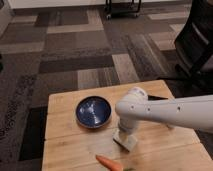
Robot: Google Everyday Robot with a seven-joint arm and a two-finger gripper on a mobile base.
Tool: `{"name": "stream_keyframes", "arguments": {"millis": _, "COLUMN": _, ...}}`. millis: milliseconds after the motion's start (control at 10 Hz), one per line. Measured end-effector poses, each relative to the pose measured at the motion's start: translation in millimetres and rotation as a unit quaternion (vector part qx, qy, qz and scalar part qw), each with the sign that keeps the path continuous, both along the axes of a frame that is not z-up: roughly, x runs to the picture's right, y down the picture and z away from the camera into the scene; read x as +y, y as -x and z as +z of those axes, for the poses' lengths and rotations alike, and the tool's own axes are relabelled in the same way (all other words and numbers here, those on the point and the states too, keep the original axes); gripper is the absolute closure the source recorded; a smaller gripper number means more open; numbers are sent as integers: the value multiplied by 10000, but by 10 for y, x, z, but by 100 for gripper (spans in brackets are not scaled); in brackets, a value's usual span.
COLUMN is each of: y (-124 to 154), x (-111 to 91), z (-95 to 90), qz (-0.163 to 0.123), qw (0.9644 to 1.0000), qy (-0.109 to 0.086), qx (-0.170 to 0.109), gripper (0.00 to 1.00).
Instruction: Wipe the white sponge on the table
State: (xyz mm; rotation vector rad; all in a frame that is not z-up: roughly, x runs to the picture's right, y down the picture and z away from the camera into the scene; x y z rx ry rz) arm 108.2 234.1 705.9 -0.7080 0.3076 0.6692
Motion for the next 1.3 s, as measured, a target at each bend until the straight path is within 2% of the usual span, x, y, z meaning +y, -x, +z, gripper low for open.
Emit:
{"name": "stream_keyframes", "arguments": {"millis": 100, "y": 14, "x": 4, "z": 14, "qz": -15, "qw": 10000, "qy": 34, "qx": -9, "gripper": 100}}
{"name": "stream_keyframes", "arguments": {"millis": 600, "y": 91, "x": 88, "z": 86, "qz": -40, "qw": 9996, "qy": 225, "qx": -144, "gripper": 100}}
{"name": "stream_keyframes", "arguments": {"millis": 800, "y": 69, "x": 83, "z": 121, "qz": -40, "qw": 9996, "qy": 233, "qx": -129, "gripper": 100}}
{"name": "stream_keyframes", "arguments": {"millis": 1000, "y": -23, "x": 39, "z": 141, "qz": -104, "qw": 9998, "qy": 174, "qx": -34, "gripper": 100}}
{"name": "stream_keyframes", "arguments": {"millis": 1100, "y": -120, "x": 55, "z": 111, "qz": -132, "qw": 9997, "qy": 187, "qx": 103, "gripper": 100}}
{"name": "stream_keyframes", "arguments": {"millis": 1200, "y": -208, "x": 104, "z": 69, "qz": -128, "qw": 9994, "qy": 236, "qx": 236, "gripper": 100}}
{"name": "stream_keyframes", "arguments": {"millis": 1300, "y": -282, "x": 224, "z": 1, "qz": -85, "qw": 9986, "qy": 363, "qx": 383, "gripper": 100}}
